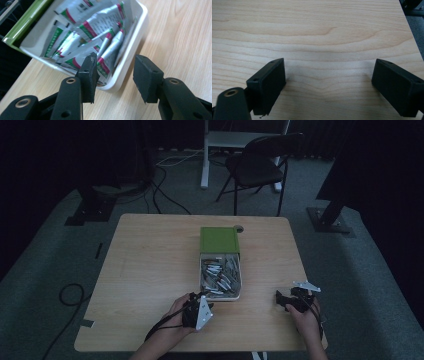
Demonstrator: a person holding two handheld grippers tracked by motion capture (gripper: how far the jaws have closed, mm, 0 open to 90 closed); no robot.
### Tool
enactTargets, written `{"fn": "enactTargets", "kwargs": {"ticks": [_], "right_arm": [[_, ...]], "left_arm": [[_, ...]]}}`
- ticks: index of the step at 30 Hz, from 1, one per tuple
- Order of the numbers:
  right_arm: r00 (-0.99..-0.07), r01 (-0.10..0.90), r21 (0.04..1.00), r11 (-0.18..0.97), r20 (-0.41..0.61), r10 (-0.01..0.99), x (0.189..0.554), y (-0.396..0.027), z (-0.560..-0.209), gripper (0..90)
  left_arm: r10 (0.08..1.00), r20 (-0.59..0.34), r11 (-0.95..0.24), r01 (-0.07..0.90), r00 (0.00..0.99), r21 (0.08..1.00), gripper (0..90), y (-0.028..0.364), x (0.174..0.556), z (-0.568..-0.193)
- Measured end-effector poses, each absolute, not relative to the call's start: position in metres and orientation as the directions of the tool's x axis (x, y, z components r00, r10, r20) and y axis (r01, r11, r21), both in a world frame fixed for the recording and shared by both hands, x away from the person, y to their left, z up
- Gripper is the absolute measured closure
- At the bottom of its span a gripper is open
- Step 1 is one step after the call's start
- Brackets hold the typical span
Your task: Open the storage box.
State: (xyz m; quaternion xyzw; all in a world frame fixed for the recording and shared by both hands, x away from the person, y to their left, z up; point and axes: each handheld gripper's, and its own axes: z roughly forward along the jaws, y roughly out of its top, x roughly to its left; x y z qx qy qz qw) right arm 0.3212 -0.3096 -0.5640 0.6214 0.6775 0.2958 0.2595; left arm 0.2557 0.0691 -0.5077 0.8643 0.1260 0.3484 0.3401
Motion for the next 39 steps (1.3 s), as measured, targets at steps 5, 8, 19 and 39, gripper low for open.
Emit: {"fn": "enactTargets", "kwargs": {"ticks": [5,8,19,39], "right_arm": [[-0.093,0.688,0.723,0.053,0.016,0.996,0.321,-0.310,-0.564,11.3],[-0.093,0.688,0.723,0.053,0.016,0.996,0.321,-0.310,-0.564,11.4],[-0.093,0.688,0.723,0.053,0.016,0.996,0.321,-0.310,-0.564,11.3],[-0.093,0.688,0.724,0.054,0.015,0.996,0.321,-0.310,-0.564,11.4]], "left_arm": [[0.492,0.482,-0.706,0.008,0.725,0.709,55.4,0.083,0.257,-0.506],[0.517,0.458,-0.687,0.032,0.723,0.726,54.8,0.092,0.257,-0.507],[0.609,0.398,-0.648,0.142,0.686,0.748,53.1,0.126,0.265,-0.519],[0.718,0.268,-0.539,0.269,0.643,0.798,44.8,0.167,0.272,-0.532]]}}
